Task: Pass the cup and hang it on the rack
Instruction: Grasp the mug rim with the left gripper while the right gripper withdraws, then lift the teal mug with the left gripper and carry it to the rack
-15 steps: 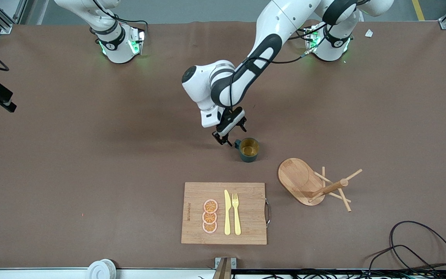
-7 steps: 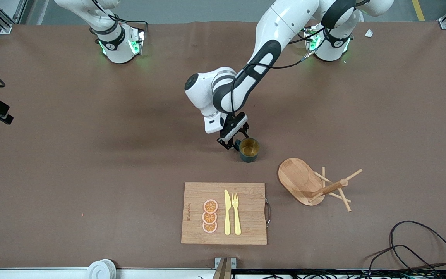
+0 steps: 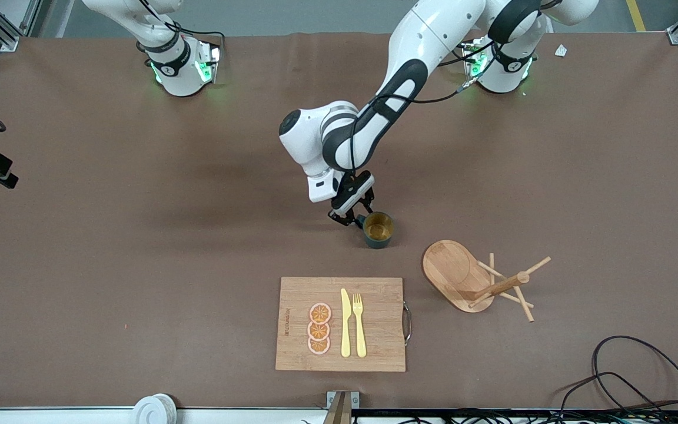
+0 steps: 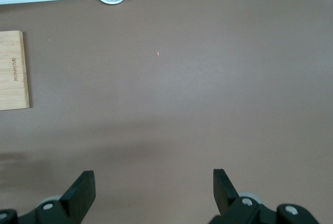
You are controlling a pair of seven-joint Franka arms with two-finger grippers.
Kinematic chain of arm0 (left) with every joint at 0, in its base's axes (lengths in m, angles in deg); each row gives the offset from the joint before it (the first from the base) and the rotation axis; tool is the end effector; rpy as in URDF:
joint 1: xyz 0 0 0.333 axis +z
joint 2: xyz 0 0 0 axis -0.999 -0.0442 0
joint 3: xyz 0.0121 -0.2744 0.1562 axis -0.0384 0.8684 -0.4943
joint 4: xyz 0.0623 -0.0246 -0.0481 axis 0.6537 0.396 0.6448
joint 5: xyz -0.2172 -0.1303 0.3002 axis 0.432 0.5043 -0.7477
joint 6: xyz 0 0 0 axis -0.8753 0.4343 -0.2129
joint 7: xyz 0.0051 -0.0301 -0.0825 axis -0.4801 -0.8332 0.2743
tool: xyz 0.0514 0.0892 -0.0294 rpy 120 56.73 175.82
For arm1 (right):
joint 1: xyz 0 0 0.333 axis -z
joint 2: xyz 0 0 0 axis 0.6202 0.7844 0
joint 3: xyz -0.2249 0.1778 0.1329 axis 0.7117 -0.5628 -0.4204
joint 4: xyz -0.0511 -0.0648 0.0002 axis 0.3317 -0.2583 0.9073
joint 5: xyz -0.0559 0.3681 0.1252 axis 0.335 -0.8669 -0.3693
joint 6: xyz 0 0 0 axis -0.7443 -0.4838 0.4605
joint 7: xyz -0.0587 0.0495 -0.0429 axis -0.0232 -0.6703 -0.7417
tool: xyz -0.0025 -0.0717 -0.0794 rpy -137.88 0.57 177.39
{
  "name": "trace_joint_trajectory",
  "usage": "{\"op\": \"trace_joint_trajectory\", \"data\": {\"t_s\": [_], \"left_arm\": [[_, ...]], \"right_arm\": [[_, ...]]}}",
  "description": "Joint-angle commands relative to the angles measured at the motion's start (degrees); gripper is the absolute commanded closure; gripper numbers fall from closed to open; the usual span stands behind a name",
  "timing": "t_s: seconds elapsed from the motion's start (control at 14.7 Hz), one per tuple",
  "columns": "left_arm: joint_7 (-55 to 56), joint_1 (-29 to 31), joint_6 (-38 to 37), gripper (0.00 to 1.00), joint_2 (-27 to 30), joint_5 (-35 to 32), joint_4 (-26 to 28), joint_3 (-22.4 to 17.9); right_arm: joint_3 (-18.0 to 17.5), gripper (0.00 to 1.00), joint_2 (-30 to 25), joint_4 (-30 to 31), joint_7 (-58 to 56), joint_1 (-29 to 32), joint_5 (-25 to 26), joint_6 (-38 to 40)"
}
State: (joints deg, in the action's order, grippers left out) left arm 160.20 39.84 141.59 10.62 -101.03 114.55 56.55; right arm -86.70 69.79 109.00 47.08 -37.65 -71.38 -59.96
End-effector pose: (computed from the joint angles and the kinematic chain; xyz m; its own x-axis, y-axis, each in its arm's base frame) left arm 0.4562 -0.5506 0.1976 0.6156 0.5334 0.5801 0.7019 -0.7058 -0.0958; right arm 0.5825 -0.0399 0.6577 0.9895 -0.0867 0.1153 -0.0903 -0.9956 0.0264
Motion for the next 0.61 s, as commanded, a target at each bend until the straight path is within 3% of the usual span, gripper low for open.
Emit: {"op": "trace_joint_trajectory", "data": {"t_s": [0.0,0.2,0.41,0.55], "left_arm": [[-0.38,-0.98,0.22,0.57,-0.52,-1.01,-1.32,-0.76],[-0.47,-0.90,0.22,0.86,0.18,-1.01,-1.32,-0.76],[-3.36,-0.28,0.13,0.99,1.58,-0.93,-1.32,-0.67],[-5.47,1.99,0.13,1.00,3.60,-0.67,-1.32,-0.41]], "right_arm": [[-0.48,0.00,0.18,-0.84,1.00,0.46,0.87,0.74],[-0.48,0.00,0.18,-0.84,1.62,0.46,0.87,0.83],[-0.48,0.00,0.26,-0.84,1.35,0.37,1.39,0.74],[-0.48,0.00,0.27,-0.84,1.35,0.54,0.87,0.74]]}}
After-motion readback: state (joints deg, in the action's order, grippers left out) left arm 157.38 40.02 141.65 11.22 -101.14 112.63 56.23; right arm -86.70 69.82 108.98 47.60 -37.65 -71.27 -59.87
